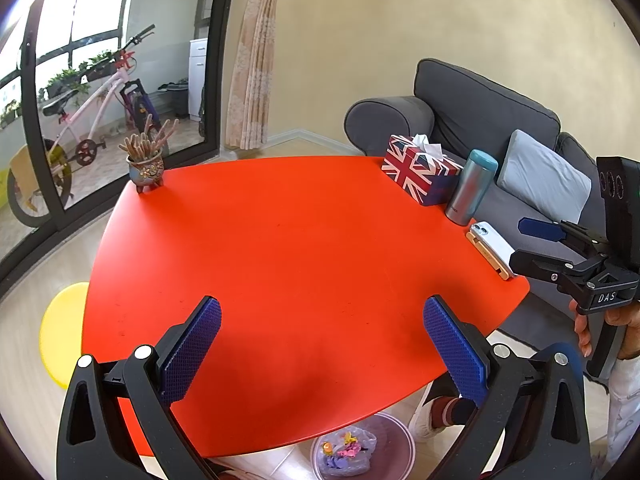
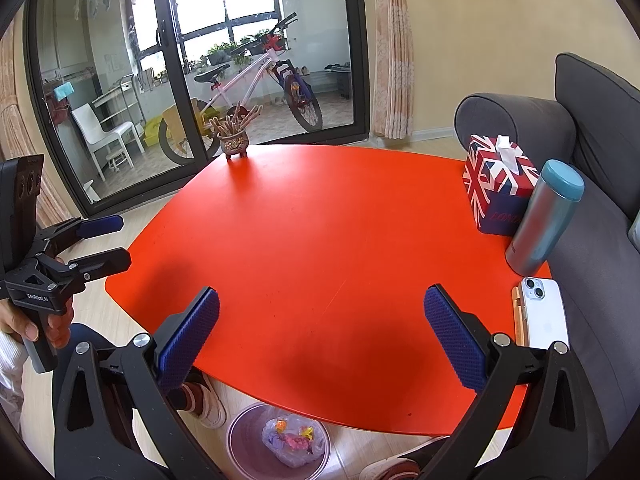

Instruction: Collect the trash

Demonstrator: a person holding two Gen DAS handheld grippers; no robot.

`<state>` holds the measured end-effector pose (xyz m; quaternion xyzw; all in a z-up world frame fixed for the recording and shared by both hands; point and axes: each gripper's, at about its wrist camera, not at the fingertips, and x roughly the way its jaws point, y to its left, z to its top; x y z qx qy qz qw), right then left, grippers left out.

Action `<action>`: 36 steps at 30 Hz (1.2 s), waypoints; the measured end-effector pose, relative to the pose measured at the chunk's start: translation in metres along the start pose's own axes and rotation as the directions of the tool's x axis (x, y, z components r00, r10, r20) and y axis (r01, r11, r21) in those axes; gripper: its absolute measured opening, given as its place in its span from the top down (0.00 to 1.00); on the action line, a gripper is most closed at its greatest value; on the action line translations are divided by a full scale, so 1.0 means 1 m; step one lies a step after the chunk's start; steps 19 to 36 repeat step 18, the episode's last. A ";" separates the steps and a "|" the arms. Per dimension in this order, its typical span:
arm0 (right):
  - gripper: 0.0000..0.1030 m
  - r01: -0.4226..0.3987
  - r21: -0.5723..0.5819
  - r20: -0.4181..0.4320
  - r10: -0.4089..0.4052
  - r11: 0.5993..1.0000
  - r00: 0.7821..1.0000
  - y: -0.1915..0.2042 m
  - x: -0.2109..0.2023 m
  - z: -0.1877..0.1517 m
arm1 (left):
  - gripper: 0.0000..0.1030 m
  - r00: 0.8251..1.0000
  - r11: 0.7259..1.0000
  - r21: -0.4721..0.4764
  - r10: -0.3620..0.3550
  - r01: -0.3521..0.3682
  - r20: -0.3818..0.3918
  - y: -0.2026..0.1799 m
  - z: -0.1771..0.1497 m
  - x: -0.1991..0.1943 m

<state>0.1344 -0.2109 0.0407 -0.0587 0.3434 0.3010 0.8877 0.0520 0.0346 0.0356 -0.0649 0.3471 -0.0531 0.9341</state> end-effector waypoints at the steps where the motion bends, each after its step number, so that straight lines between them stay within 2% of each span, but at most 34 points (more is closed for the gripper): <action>1: 0.03 0.000 0.000 0.000 0.000 1.000 1.000 0.000 0.000 0.000 | 0.06 1.000 1.000 -0.001 0.000 0.000 0.000 -0.001 0.000 0.000; 36: 0.03 0.000 0.000 -0.026 0.000 1.000 1.000 -0.004 0.013 -0.005 | 0.06 1.000 1.000 0.004 0.002 -0.002 -0.005 0.001 0.000 0.009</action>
